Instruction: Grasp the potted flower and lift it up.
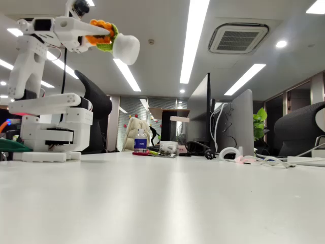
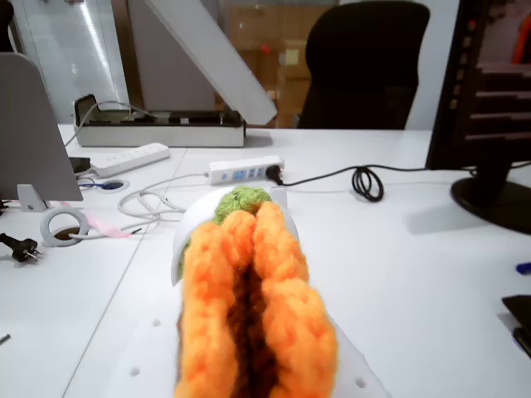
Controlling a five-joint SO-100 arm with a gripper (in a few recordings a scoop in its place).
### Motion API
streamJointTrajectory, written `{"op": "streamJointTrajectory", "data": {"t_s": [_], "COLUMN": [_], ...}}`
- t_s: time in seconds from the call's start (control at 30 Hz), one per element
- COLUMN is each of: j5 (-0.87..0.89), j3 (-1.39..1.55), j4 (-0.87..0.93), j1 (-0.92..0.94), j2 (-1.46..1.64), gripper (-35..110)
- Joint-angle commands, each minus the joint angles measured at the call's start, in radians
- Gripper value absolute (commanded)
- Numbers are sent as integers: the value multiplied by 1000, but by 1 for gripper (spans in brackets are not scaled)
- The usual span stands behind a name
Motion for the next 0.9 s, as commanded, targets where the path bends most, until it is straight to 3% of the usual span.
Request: {"op": "streamJointTrajectory", "data": {"t_s": [0.0, 0.87], "j5": [-20, -46], "j3": [-12, -106], "j4": [-17, 15], "j1": [-18, -9], "j2": [6, 8], "gripper": [0, 0]}}
